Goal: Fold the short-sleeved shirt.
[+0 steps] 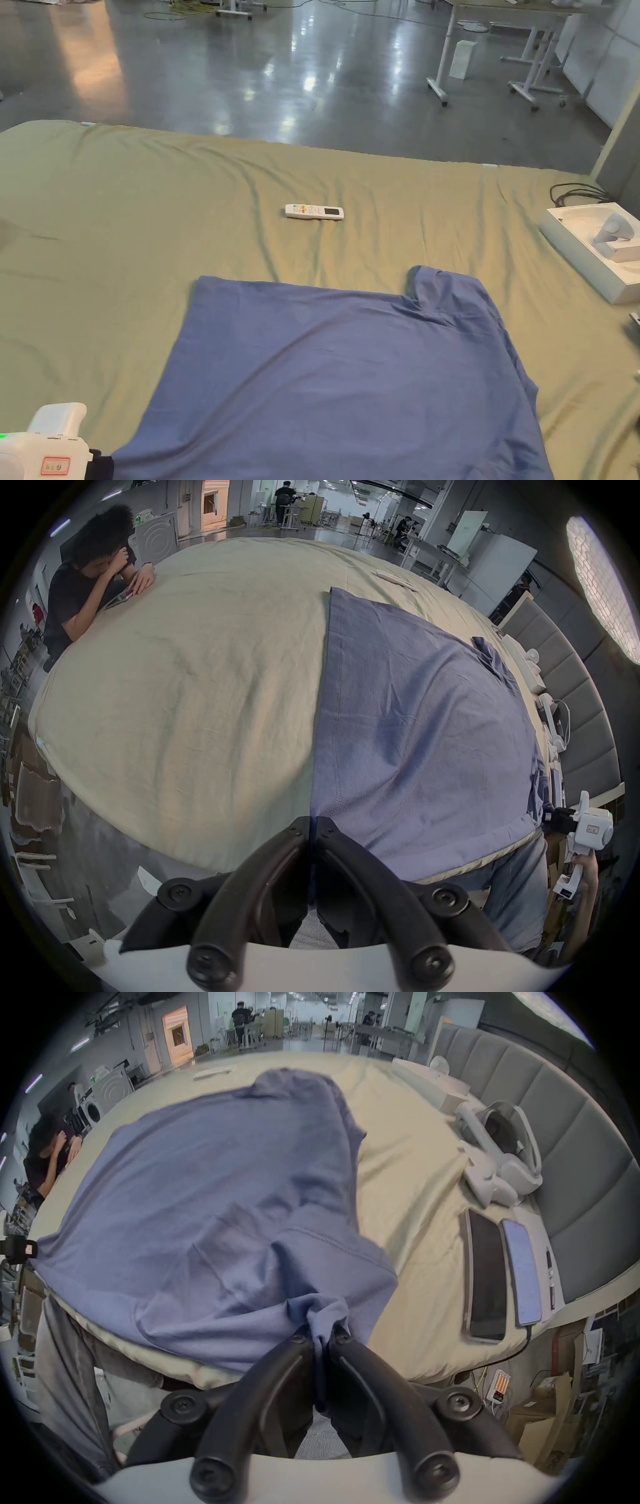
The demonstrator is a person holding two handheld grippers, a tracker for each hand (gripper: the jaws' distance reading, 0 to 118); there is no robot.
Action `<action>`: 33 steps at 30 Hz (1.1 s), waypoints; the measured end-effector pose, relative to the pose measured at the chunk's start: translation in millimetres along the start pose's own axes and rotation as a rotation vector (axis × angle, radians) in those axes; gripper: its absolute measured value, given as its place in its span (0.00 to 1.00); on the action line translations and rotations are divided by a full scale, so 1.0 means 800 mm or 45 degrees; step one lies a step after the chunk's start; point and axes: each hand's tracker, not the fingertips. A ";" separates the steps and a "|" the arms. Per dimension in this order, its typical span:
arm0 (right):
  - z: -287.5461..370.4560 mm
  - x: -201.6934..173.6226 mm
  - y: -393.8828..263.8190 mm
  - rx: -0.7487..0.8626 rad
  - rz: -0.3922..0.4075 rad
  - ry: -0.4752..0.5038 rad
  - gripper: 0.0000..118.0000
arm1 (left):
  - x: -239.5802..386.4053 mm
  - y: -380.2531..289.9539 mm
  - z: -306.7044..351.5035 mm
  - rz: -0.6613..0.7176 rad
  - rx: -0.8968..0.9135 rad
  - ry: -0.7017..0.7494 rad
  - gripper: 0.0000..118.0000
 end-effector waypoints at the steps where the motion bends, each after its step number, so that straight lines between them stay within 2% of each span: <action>1: 0.005 0.001 -0.001 0.025 -0.005 -0.006 0.05 | 0.000 0.002 0.002 0.002 0.014 -0.004 0.03; 7: 0.050 0.008 0.021 0.214 -0.050 -0.032 0.05 | 0.004 0.026 0.012 0.015 0.089 -0.032 0.03; 15: 0.054 0.008 0.112 0.333 -0.051 -0.047 0.05 | 0.012 0.103 -0.004 0.037 0.153 -0.069 0.03; 23: 0.001 0.007 0.213 0.311 -0.098 -0.044 0.05 | 0.021 0.193 -0.056 0.025 0.180 -0.034 0.03; 33: -0.084 0.001 0.277 0.166 -0.058 -0.097 0.05 | 0.058 0.248 -0.118 -0.093 0.150 0.039 0.03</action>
